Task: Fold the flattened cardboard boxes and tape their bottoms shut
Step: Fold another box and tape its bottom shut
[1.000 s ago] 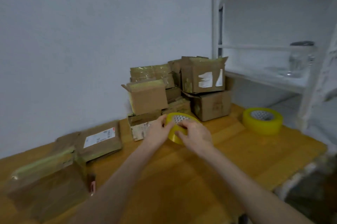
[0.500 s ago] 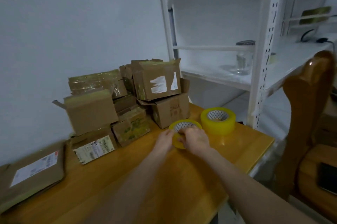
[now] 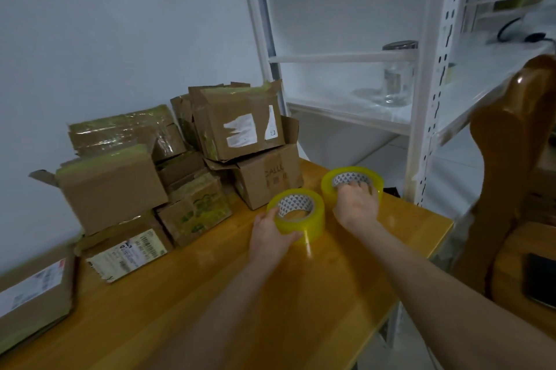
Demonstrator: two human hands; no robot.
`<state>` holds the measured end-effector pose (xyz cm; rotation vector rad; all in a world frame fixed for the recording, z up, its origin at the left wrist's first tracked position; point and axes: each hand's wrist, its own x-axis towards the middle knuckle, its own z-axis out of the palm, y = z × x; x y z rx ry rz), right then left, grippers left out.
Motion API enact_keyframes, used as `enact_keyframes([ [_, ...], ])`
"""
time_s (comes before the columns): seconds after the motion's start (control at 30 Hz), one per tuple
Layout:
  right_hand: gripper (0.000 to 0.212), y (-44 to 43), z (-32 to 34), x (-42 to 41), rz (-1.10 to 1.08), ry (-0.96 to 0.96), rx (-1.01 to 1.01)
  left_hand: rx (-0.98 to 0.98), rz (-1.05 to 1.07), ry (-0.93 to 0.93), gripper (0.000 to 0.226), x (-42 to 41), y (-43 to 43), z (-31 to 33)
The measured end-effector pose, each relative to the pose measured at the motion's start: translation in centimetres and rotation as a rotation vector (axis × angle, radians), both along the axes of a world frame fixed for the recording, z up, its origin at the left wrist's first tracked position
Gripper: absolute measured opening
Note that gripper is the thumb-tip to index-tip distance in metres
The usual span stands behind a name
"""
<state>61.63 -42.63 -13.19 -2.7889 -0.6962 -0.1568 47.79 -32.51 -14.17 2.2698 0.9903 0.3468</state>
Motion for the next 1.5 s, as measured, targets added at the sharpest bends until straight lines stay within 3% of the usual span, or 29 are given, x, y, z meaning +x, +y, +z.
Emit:
enact_keyframes([
  [0.3, 0.044, -0.8, 3.8, -1.0, -0.008, 0.009, 0.457, -0.046, 0.016, 0.003, 0.074, 1.5, 0.2, 1.5],
  [0.37, 0.044, -0.7, 5.0, -2.2, 0.118, -0.006, 0.588, -0.065, 0.014, -0.121, 0.069, 0.7, -0.2, 3.5],
  [0.43, 0.043, -0.3, 5.9, -4.6, 0.262, -0.008, 0.715, -0.248, -0.001, -0.359, 0.065, -1.0, -0.8, 6.9],
  [0.53, 0.039, 1.1, 6.7, -10.1, 0.476, -0.081, 0.840, -0.546, -0.035, -0.590, 0.031, -5.0, -1.6, 11.6],
  [0.6, 0.038, 2.4, 7.2, -14.0, 0.607, -0.106, 0.891, -0.555, 0.041, -0.639, 0.021, -8.4, -1.1, 13.2],
  [0.7, 0.050, 3.8, 7.9, -18.8, 0.787, -0.023, 0.901, -0.485, 0.172, -0.695, 0.028, -14.4, 0.1, 13.9],
  [0.77, 0.057, 4.2, 8.6, -21.0, 0.801, 0.156, 0.985, -0.391, 0.210, -0.699, 0.037, -18.9, 0.8, 13.9],
  [0.83, 0.066, 5.0, 9.0, -22.1, 0.702, 0.466, 1.109, -0.270, 0.202, -0.677, 0.046, -23.3, 1.5, 13.8],
  [0.93, 0.080, 7.0, 9.5, -24.2, 0.679, 0.994, 0.963, -0.140, 0.182, -0.618, 0.059, -28.9, 2.4, 13.1],
  [1.0, 0.067, 8.6, 9.1, -26.4, 0.762, 1.394, 0.944, -0.101, 0.148, -0.608, 0.069, -31.9, 3.0, 12.6],
  [1.07, 0.059, 9.9, 8.7, -28.3, 0.804, 1.633, 0.936, -0.144, 0.091, -0.648, 0.068, -34.5, 3.5, 12.0],
  [1.1, 0.066, 10.4, 8.4, -29.1, 0.854, 1.678, 0.923, -0.183, 0.060, -0.666, 0.065, -35.6, 3.6, 11.8],
  [1.17, 0.089, 11.3, 7.9, -30.1, 0.964, 1.670, 0.899, -0.245, 0.017, -0.691, 0.061, -37.7, 3.7, 11.7],
  [1.23, 0.098, 11.9, 7.4, -30.8, 1.025, 1.588, 0.910, -0.260, 0.030, -0.715, 0.059, -39.4, 4.0, 11.8],
  [1.33, 0.093, 12.5, 7.1, -31.5, 1.097, 1.400, 0.909, -0.283, 0.233, -0.794, 0.041, -40.9, 5.0, 12.6],
  [1.4, 0.082, 12.8, 7.0, -32.0, 1.138, 1.305, 0.893, -0.309, 0.368, -0.838, 0.041, -41.3, 5.8, 12.7],
  [1.5, 0.087, 13.3, 6.7, -32.7, 1.155, 1.255, 0.923, -0.264, 0.488, -0.845, 0.011, -41.7, 6.7, 12.6],
])
